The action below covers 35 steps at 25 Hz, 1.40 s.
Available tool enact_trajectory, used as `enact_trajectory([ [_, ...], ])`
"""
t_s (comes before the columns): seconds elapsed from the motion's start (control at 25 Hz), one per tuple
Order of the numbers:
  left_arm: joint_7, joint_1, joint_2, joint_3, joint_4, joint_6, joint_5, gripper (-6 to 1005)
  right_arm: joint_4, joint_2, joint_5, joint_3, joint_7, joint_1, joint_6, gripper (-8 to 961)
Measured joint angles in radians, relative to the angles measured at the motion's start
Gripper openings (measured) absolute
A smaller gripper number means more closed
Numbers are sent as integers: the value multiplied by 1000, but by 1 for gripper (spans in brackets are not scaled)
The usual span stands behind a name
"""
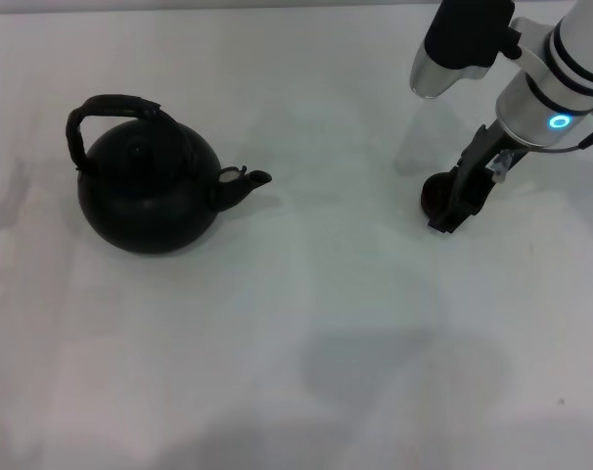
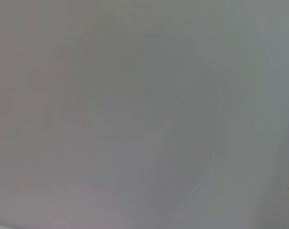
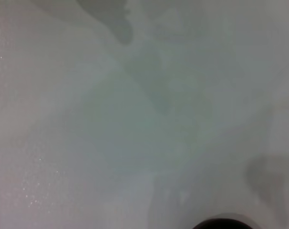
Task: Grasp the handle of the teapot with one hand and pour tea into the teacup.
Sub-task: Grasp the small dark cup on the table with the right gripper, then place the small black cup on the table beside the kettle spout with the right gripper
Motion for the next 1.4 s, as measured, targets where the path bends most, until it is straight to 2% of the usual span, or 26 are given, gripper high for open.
enact_trajectory([
  [0.28, 0, 6, 0, 0, 0, 22, 0, 887, -13, 3, 0, 0, 0, 5, 0, 743],
  [0.48, 0, 6, 0, 0, 4, 30, 4, 887, -38, 19, 12, -12, 0, 17, 10, 731],
  [0.64, 0, 4, 0, 0, 7, 30, 11, 888, -40, 25, 65, -87, 0, 44, 22, 730],
  [0.76, 0, 4, 0, 0, 8, 30, 13, 888, -41, 25, 136, -189, 0, 66, 71, 730],
  [0.92, 0, 3, -1, 0, 8, 31, 15, 887, -41, 26, 185, -255, 1, 82, 91, 730],
  [1.4, -1, -5, -1, 0, 9, 34, 19, 888, -38, 26, 277, -374, 2, 101, 152, 731],
])
